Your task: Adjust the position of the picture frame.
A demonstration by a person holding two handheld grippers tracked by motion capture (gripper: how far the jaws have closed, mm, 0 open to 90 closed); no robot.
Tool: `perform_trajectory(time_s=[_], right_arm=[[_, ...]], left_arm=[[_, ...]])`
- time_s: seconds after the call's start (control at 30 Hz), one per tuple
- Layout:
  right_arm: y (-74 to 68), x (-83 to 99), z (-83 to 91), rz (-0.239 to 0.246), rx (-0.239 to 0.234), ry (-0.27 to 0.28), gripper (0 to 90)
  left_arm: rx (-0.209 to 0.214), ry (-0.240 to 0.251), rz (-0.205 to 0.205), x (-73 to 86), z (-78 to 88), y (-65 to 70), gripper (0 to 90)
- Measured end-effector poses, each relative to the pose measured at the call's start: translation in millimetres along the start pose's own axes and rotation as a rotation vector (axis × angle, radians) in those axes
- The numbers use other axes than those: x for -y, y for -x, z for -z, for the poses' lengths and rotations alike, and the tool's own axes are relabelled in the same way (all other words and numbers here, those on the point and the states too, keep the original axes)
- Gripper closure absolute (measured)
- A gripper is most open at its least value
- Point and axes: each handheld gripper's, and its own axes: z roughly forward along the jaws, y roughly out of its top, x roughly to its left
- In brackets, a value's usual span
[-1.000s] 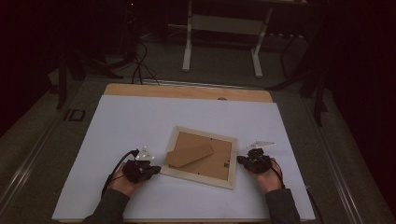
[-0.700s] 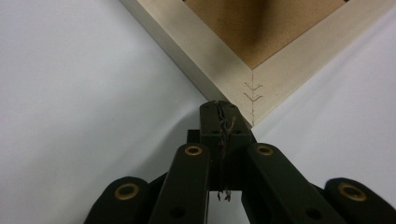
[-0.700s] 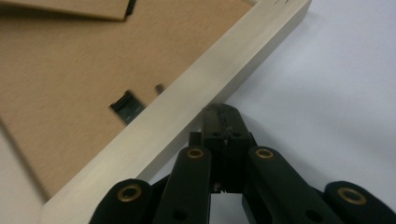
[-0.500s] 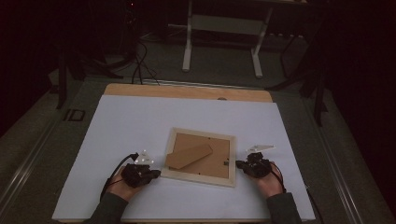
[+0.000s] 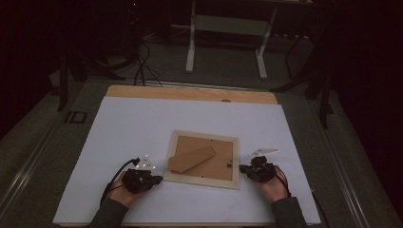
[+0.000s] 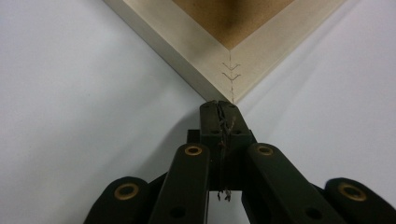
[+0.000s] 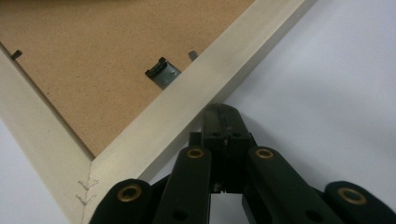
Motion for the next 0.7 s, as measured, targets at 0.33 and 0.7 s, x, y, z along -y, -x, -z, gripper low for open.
perform_trajectory(time_s=[0.33,0.7], right_arm=[[0.2,-6.9,-7.7,0.002,-0.041,0.011,90.0],[-0.7,-17.4,-17.0,0.007,-0.047,0.015,90.0]], left_arm=[[0.023,-0.009,0.0,7.5,6.6,3.2,87.0],[0.003,-0.003,0.016,5.3,4.3,3.3,87.1]])
